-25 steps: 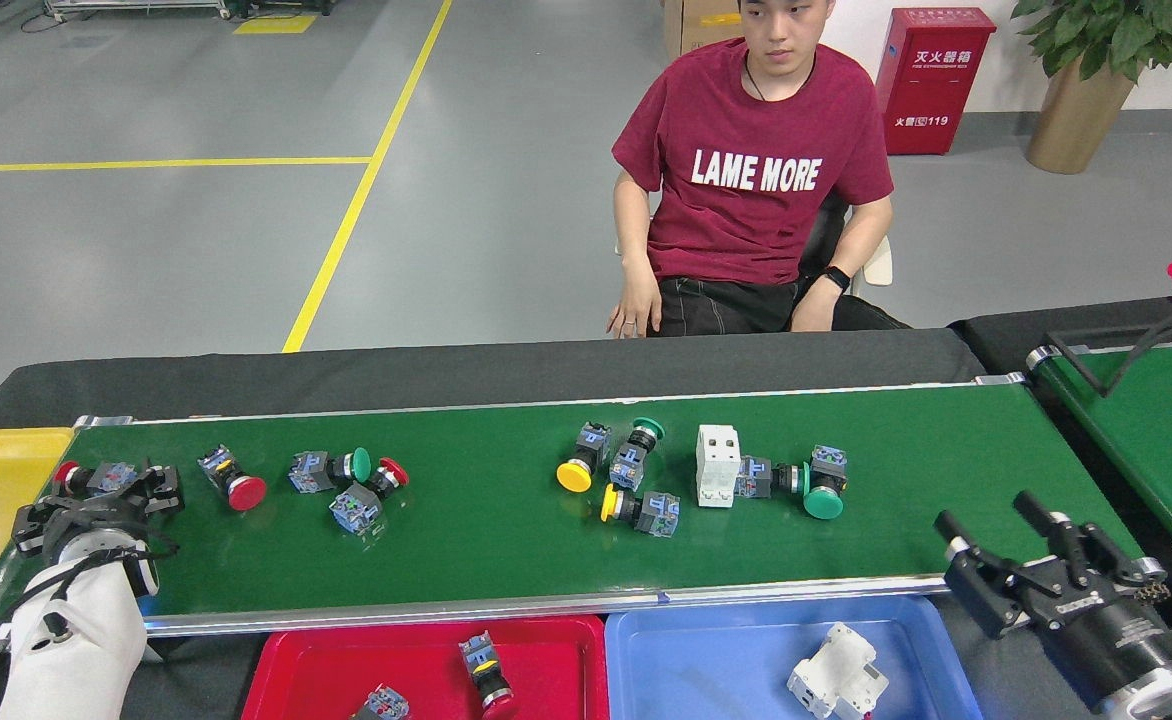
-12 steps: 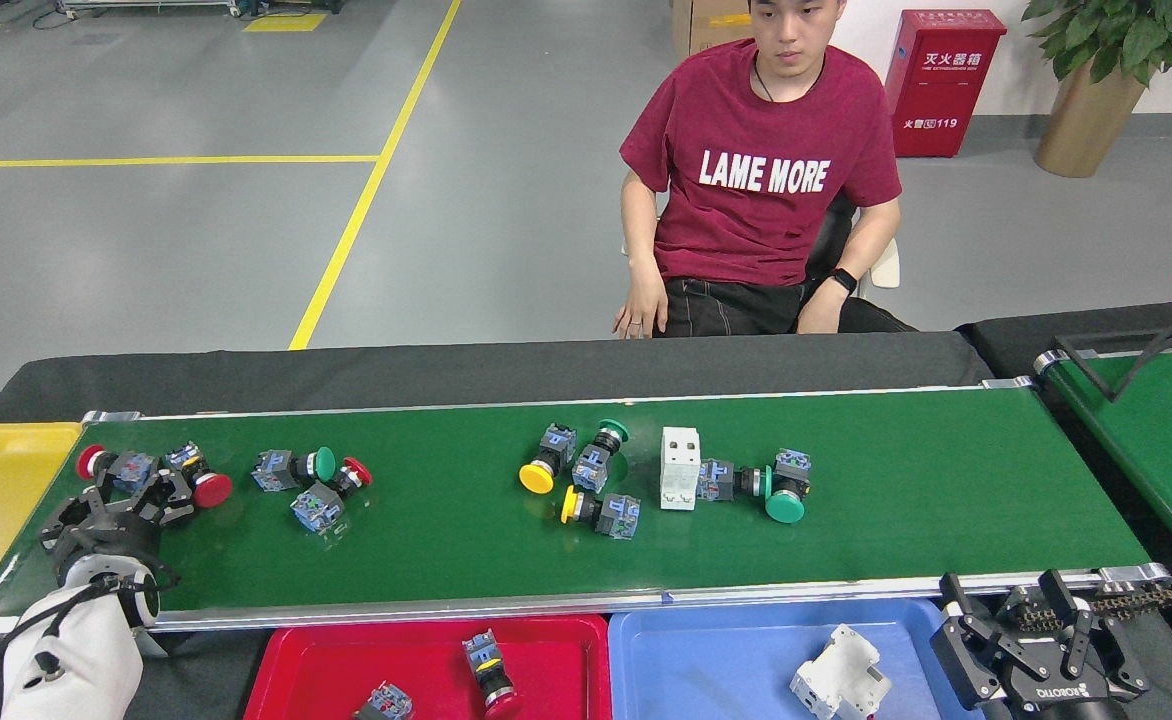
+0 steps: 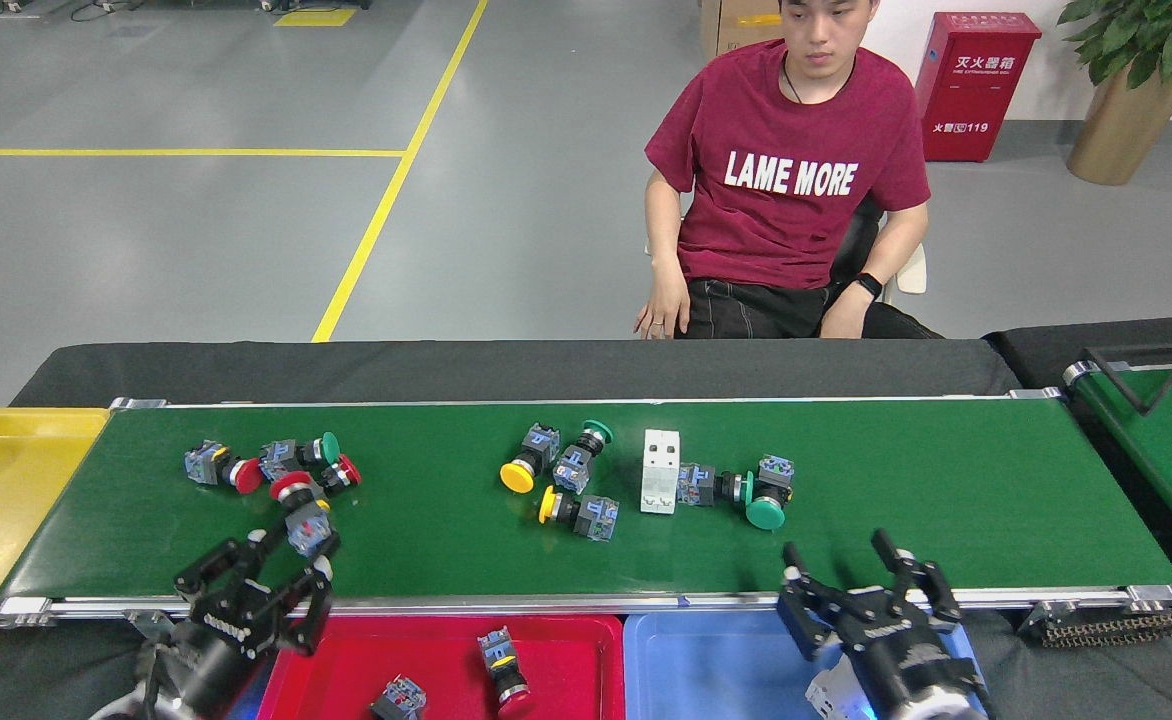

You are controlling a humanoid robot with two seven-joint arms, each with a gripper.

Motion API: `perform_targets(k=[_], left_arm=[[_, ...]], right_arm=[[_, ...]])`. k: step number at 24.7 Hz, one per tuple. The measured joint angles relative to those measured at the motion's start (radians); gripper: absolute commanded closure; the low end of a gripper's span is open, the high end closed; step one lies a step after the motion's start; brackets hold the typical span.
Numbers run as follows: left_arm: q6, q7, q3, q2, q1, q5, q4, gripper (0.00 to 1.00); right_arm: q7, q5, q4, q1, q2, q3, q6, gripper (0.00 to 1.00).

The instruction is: Pick switch part from conveyor to tray

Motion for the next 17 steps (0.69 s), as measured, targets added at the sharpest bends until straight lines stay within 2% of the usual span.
perform_targets(k=[2,5,8,9,10,12,13,14,15,17], left_arm=[[-0.028,-0.022,-0.006,-0.019,0.056,0.0,-0.055,0.0],[-0.043,-0.033,-0.007,-0.09,0.088,0.0,-0.084,0.0],[-0.048,-0.037,0.004,-0.119,0.089,0.0,-0.086,0.0],[-0.048,-0.038,0.02,-0.122,0.089,0.0,-0.085,0.0],[-0.051,-0.038,0.048,-0.131,0.089,0.0,-0.085,0.0],[-0.009,-0.038,0.134,-0.16,0.087,0.0,-0.084,0.0],[0.043,-0.038,0.178,-0.174,0.079,0.0,-0.078,0.0],[0.093,-0.039,0.208,-0.176,0.067,0.001,-0.068,0.0],[0.129,-0.04,0.235,-0.173,0.056,0.002,-0.052,0.0],[0.168,-0.04,0.271,-0.15,0.053,0.003,-0.023,0.0]], right_arm=[[0.012,0.006,0.098,-0.082,0.059,0.023,0.011,0.04],[0.016,0.018,0.228,-0.168,0.11,0.04,0.019,0.05],[0.017,0.017,0.3,-0.207,0.125,0.06,0.024,0.14],[0.018,0.016,0.309,-0.208,0.126,0.064,0.022,0.22],[0.02,0.015,0.313,-0.209,0.126,0.065,0.018,0.25],[0.027,0.011,0.317,-0.216,0.126,0.067,-0.001,0.43],[0.03,0.01,0.319,-0.22,0.125,0.067,-0.015,0.64],[0.031,0.01,0.32,-0.222,0.125,0.066,-0.032,0.81],[0.035,0.009,0.321,-0.223,0.123,0.065,-0.056,0.94],[0.034,0.008,0.322,-0.223,0.118,0.062,-0.092,0.97]])
